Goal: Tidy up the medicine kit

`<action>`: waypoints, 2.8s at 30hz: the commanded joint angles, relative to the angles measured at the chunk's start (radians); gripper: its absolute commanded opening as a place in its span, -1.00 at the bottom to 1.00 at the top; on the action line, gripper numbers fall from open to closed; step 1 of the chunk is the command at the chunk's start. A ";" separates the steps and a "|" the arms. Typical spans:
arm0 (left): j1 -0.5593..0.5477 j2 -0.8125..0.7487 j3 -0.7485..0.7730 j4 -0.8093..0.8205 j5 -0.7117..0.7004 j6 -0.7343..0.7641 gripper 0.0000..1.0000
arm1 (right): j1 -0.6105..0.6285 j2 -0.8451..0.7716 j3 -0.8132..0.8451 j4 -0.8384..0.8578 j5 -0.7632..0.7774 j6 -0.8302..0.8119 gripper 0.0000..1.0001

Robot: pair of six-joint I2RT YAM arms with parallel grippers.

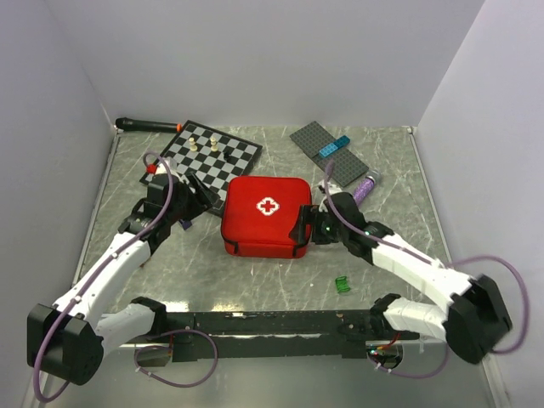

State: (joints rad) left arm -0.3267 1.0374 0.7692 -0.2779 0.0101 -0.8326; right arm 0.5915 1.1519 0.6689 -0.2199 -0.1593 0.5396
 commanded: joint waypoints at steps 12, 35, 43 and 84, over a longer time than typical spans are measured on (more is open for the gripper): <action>-0.227 0.165 0.220 0.103 0.084 -0.082 0.43 | 0.215 -0.061 0.074 -0.259 0.330 -0.041 0.83; -0.319 0.363 0.148 0.137 0.016 -0.099 0.42 | 0.231 -0.016 0.098 -0.412 0.533 0.011 0.76; -0.319 0.375 0.125 0.137 0.004 -0.076 0.43 | 0.226 -0.170 0.075 -0.445 0.525 -0.010 0.52; -0.310 0.311 0.074 0.109 0.008 -0.031 0.45 | 0.248 0.016 -0.045 0.002 0.293 -0.217 -0.50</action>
State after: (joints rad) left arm -0.6418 1.3636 0.8539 -0.1360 0.0288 -0.8829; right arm 0.8375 1.1664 0.6357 -0.2989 0.1238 0.3271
